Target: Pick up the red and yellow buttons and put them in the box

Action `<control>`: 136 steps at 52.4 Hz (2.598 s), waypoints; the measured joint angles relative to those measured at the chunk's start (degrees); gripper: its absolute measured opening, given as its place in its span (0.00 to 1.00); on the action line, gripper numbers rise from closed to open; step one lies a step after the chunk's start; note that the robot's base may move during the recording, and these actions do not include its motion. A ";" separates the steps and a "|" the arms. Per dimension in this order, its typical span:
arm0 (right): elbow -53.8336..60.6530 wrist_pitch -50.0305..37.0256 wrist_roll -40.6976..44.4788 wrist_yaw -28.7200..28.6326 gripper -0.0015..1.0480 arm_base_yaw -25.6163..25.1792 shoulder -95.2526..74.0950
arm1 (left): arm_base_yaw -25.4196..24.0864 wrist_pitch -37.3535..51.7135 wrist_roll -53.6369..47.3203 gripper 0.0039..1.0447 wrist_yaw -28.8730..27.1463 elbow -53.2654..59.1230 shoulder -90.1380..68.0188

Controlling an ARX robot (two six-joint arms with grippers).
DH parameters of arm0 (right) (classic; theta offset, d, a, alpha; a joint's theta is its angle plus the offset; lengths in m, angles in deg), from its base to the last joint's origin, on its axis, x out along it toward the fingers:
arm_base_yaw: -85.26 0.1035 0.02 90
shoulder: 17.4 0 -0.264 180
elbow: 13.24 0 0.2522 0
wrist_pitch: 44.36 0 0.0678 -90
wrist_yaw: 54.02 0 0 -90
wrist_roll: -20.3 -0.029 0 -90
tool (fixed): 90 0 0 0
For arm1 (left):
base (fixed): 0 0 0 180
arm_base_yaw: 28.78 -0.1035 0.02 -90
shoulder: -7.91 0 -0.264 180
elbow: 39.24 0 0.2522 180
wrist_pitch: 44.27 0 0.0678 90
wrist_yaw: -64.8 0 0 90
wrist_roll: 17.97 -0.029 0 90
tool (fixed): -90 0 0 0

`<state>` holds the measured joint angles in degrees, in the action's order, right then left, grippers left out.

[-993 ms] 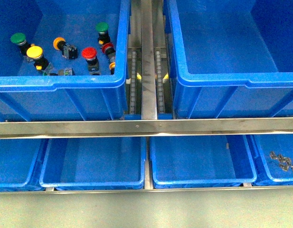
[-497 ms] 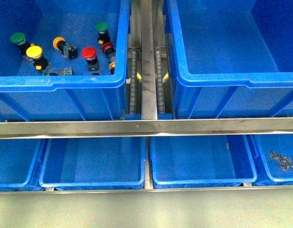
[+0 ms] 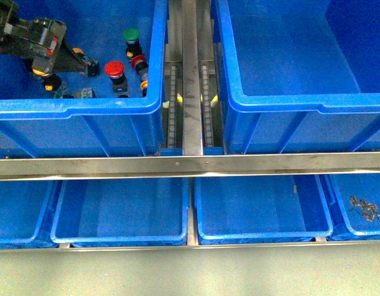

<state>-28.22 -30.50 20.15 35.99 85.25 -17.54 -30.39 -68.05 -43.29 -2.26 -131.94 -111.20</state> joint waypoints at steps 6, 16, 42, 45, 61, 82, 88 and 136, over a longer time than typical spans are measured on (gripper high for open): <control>0.00 0.00 0.00 0.00 0.94 0.00 0.00 | 0.00 0.50 -0.63 0.93 -0.87 -3.80 -4.70; 0.00 0.00 0.00 -0.02 0.94 0.00 0.00 | 0.28 0.42 -0.46 0.93 -1.09 -10.67 -11.41; 0.00 0.00 -0.02 0.00 0.94 0.00 0.00 | 3.58 -1.92 2.43 0.93 -2.16 -27.08 -24.59; 0.00 0.00 0.00 0.00 0.94 0.00 0.00 | 3.89 -2.60 2.67 0.93 -2.16 -28.76 -25.75; 0.00 0.00 -0.02 0.00 0.94 0.00 0.00 | 5.55 -4.26 5.11 0.93 -2.36 -33.70 -30.05; 0.00 0.00 0.00 0.00 0.94 0.00 0.00 | 5.07 -4.98 6.75 0.43 -2.14 -35.89 -30.29; 0.00 0.00 0.00 0.00 0.94 0.00 0.00 | 4.94 -4.98 7.02 0.34 -2.14 -36.00 -30.29; 0.00 0.00 -0.02 0.00 0.94 -0.02 0.00 | -9.01 11.21 58.51 0.33 13.84 2.75 10.12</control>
<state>-28.22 -30.50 20.13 35.99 85.23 -17.54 -39.39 -56.84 15.22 11.58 -129.18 -101.08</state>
